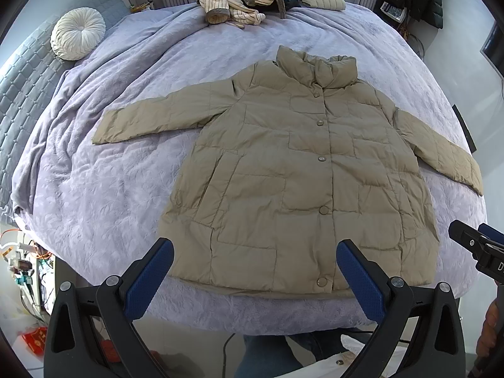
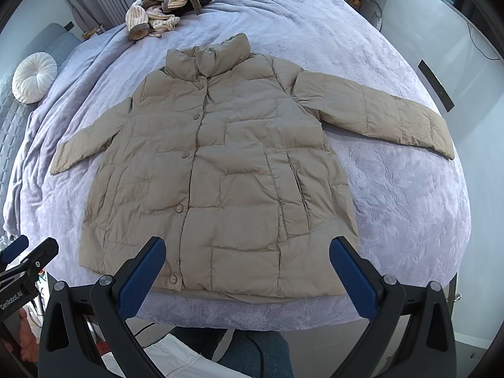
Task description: Fold large clothes
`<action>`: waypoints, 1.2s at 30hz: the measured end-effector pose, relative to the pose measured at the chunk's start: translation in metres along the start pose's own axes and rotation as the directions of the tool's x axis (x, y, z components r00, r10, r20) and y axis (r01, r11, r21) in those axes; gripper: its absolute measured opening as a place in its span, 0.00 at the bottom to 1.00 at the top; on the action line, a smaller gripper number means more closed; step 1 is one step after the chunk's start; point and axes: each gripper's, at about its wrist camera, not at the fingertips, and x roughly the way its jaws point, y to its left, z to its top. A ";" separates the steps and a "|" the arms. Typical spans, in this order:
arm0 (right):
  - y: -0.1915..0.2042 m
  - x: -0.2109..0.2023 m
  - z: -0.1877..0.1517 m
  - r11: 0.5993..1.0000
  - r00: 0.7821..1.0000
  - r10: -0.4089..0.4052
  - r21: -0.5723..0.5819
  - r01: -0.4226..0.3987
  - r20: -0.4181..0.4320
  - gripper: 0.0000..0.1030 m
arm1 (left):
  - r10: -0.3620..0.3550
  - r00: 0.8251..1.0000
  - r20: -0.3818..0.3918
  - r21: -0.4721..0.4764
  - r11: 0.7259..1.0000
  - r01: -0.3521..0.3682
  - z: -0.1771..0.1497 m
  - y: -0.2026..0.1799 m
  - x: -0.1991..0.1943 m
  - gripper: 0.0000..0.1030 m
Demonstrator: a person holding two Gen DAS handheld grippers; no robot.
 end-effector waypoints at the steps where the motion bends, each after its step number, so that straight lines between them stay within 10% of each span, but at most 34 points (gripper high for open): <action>1: 0.000 0.000 0.000 1.000 1.000 0.000 0.000 0.000 0.001 1.00 | 0.000 1.000 0.000 0.000 1.000 0.000 0.000 0.000 -0.001 1.00; 30: -0.007 0.004 0.006 0.996 0.997 -0.076 -0.038 0.075 -0.013 1.00 | 0.011 1.000 0.013 -0.059 0.998 -0.010 -0.004 0.008 -0.003 1.00; 36: -0.006 0.015 0.011 0.995 0.995 0.093 -0.029 -0.092 0.044 1.00 | -0.024 1.000 0.012 -0.146 0.989 0.026 -0.006 0.033 0.008 1.00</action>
